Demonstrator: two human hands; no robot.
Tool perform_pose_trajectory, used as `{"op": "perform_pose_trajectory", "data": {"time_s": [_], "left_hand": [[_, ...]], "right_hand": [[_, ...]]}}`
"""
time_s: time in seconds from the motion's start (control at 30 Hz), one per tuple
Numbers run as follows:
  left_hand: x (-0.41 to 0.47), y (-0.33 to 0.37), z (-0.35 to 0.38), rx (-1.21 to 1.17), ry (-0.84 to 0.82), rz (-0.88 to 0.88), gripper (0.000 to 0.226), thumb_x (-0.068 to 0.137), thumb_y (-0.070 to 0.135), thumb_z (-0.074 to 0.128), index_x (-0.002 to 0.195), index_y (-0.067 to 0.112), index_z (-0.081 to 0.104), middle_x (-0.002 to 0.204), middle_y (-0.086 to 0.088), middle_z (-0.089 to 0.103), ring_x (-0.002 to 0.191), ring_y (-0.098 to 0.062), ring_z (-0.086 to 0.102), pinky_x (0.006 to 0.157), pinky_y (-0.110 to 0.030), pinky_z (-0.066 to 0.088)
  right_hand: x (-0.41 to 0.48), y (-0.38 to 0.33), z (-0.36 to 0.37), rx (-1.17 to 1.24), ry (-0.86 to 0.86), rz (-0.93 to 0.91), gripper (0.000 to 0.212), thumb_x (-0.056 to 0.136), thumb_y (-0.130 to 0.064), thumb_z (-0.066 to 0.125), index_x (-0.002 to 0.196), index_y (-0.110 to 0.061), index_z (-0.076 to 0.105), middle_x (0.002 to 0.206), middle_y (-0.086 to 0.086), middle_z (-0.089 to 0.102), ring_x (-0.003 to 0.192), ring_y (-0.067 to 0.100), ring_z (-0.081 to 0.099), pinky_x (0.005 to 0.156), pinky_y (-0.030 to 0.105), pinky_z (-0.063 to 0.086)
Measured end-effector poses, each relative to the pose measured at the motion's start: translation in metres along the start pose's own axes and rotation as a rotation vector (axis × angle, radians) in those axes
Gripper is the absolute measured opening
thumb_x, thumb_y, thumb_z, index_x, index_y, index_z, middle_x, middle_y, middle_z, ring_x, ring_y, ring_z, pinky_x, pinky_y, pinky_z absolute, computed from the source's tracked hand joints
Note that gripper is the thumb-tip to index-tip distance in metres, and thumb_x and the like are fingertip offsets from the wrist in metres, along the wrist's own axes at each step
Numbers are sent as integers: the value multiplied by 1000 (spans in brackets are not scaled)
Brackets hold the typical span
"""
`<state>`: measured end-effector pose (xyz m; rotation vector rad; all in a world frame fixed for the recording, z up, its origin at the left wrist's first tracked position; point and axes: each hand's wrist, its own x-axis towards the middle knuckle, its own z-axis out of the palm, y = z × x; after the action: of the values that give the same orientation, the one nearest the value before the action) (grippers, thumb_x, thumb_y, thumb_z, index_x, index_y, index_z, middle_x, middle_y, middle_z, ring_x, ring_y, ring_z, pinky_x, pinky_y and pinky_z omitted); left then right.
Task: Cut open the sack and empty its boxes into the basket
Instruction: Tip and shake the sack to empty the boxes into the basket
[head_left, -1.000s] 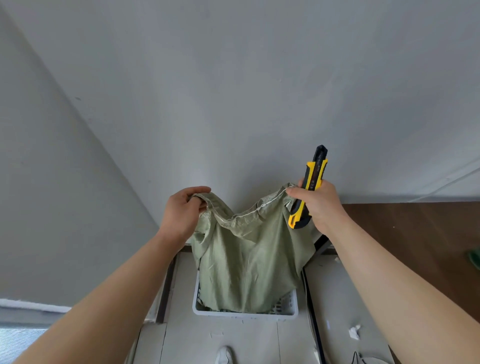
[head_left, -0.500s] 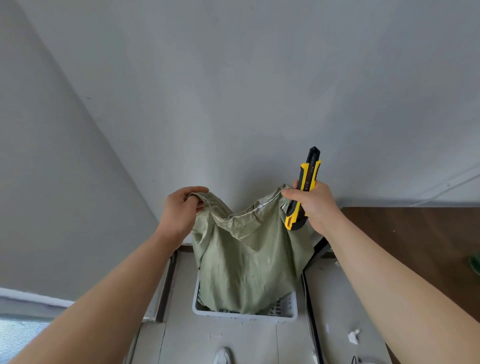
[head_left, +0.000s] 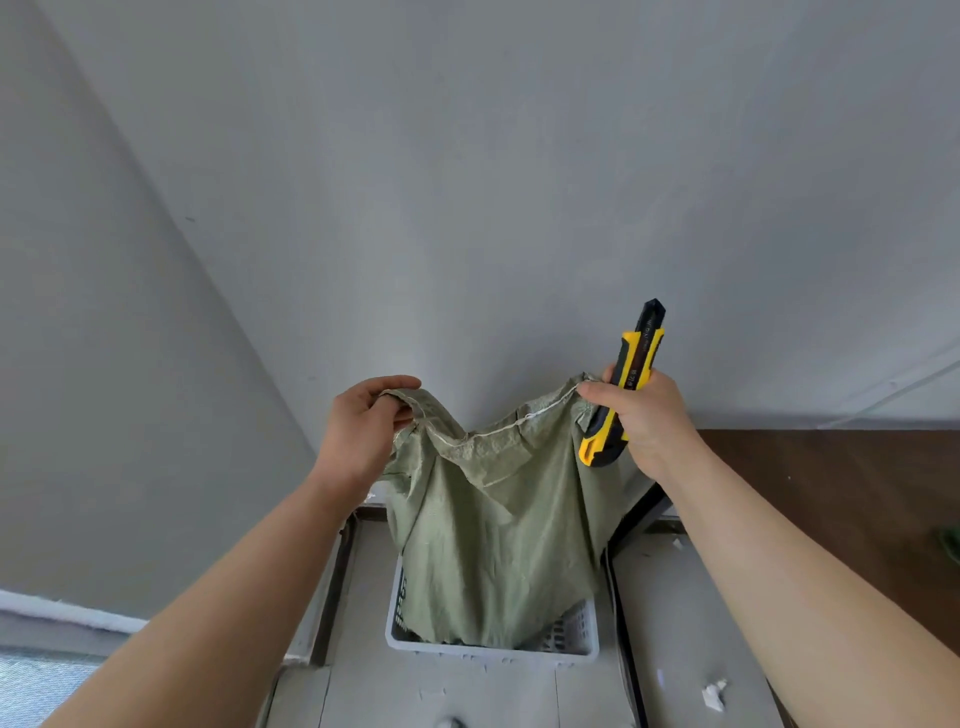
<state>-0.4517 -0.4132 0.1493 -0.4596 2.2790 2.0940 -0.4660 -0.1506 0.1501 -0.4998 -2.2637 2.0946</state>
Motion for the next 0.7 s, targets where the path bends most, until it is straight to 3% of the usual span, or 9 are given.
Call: {"op": "perform_pose_trajectory", "data": {"time_s": [0.17,0.47,0.7], "left_hand": [[7,10,-3,-35,5,-13,32,93,-4,39,100,5,69,93,-16,71,89,-26,67,89,-34,55],[6,9,-4,7,33,-28,32,93,-3,39,104,2,68,97,-19,71,91,-28,67,87,-33,56],[-2,15,-5,-74,91,9,33,91,-4,38,95,6,70,92,-18,71,84,-25,68,86,-33,56]], "right_hand": [[1,-9,5,1,7,-1,27,73,-3,77,67,-17,55,64,-1,50,65,19,53,69,32,43],[-1,-6,12,101,22,42,27,72,-1,77,69,-17,55,67,-1,54,67,18,57,71,32,45],[-2,-12,8,77,56,-33,26,72,-3,78,69,-18,56,67,-1,55,70,20,57,72,32,47]]}}
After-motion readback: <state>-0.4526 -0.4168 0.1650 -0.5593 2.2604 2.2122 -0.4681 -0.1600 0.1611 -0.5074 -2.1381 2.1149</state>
